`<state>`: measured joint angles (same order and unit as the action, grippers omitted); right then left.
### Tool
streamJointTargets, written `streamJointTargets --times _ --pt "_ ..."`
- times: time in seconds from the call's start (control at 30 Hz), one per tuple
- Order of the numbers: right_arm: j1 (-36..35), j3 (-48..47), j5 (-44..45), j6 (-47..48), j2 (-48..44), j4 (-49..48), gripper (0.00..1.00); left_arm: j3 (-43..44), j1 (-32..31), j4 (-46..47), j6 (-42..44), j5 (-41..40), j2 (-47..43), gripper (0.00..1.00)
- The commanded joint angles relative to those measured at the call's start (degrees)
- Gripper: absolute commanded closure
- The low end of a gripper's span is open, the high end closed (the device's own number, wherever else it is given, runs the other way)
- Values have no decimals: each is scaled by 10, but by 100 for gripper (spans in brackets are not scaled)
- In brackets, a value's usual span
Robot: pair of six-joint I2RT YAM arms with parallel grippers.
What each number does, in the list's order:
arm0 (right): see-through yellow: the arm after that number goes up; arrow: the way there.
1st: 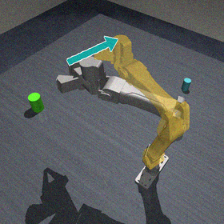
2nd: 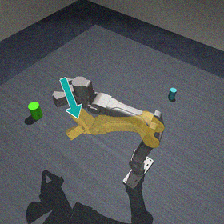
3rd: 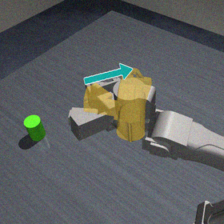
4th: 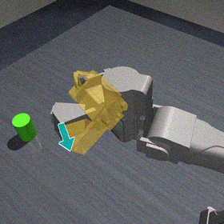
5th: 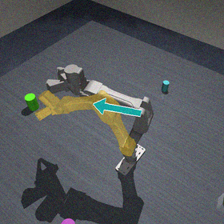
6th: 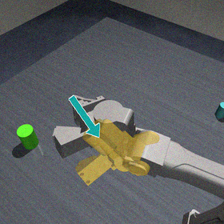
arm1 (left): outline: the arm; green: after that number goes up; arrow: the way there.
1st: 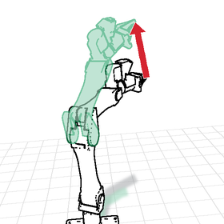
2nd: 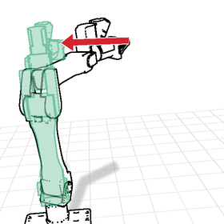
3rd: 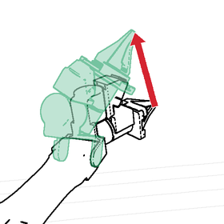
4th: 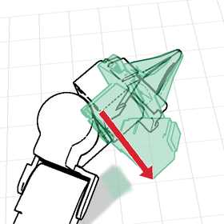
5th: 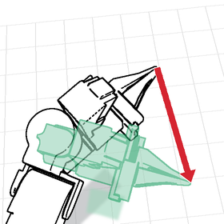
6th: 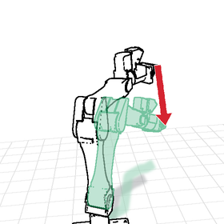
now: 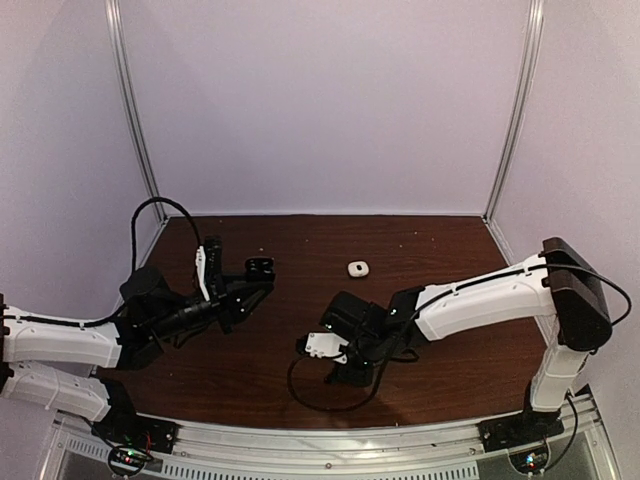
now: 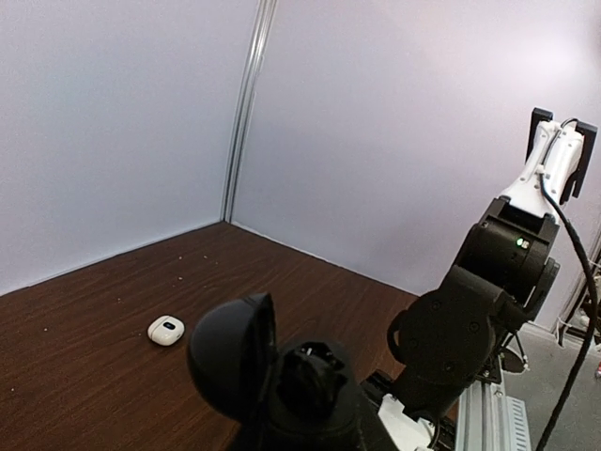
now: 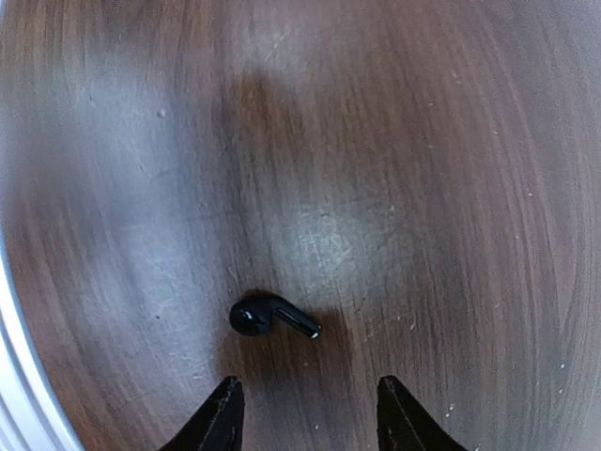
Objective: Insert the wireless bluetooth earbuds into the charging case
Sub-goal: Adjust the right earbud at the center of the board.
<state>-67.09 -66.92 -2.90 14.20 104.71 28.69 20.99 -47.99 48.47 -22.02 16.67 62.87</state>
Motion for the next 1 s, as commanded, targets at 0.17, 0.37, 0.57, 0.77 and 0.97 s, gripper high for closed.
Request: streamJointTargets --times 0.17,0.37,0.57,0.77,0.97 --pt "-12 73 -33 -284 -96 -125 53 -9 6 45 -4 -11 -4 93" --pt "-28 69 -20 -228 -76 -130 50 -6 7 47 -5 -4 0 93" --pt "-27 34 0 -90 -47 -60 48 -9 8 44 -3 -3 -8 93" --pt "-26 -3 -8 -26 1 -31 47 -10 8 48 -4 -3 -9 93" --pt "-13 -30 -8 2 25 -19 48 -9 8 43 2 -1 -14 93"
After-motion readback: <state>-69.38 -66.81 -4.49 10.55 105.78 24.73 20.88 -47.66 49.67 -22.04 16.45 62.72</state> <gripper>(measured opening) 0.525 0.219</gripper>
